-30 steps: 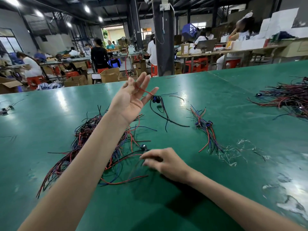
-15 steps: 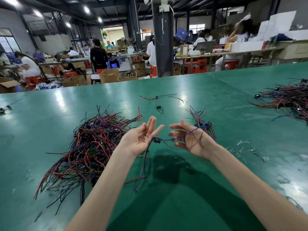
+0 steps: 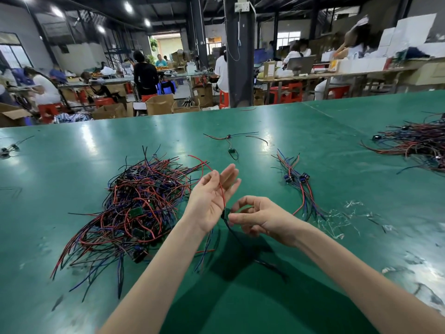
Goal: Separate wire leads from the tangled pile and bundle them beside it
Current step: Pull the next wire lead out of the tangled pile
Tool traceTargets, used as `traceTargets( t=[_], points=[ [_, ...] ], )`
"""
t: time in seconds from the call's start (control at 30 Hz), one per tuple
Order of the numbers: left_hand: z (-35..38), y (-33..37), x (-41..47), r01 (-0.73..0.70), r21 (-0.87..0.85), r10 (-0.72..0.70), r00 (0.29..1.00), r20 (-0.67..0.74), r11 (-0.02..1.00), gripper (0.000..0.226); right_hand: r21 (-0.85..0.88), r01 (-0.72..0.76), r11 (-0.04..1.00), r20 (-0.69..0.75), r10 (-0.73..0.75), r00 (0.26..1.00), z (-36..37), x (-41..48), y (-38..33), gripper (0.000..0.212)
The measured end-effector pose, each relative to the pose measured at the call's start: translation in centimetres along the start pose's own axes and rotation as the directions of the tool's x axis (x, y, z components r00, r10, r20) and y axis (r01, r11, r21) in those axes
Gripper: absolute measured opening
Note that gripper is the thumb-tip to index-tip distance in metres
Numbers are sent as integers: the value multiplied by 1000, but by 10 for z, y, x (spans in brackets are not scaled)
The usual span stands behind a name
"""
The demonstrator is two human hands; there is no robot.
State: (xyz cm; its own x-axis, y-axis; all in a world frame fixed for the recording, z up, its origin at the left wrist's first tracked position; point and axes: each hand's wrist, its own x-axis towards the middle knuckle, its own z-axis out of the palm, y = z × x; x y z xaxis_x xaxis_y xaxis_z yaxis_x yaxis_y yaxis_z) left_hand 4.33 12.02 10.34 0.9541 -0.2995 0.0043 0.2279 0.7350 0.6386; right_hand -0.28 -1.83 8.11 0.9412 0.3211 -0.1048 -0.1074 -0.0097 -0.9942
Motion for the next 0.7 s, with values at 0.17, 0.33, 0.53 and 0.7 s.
traceTargets(
  t=[0.17, 0.33, 0.53, 0.7],
  points=[
    [4, 2, -4, -50, -8, 50, 998, 25, 999, 18, 55, 5, 998, -19, -4, 1000, 5, 3, 5, 17],
    [-12, -2, -3, -320, 669, 495, 865, -84, 671, 9, 121, 80, 989, -199, -55, 978, 4, 8, 8, 19],
    [-20, -6, -5, -147, 971, 325, 942, 79, 189, 34, -274, 177, 945, -404, -280, 871, 2, 6, 6, 22],
    [-9, -3, -12, -64, 807, 205, 976, -72, 587, 31, -540, 197, 818, -440, -475, 762, 6, 0, 6, 25]
  ],
)
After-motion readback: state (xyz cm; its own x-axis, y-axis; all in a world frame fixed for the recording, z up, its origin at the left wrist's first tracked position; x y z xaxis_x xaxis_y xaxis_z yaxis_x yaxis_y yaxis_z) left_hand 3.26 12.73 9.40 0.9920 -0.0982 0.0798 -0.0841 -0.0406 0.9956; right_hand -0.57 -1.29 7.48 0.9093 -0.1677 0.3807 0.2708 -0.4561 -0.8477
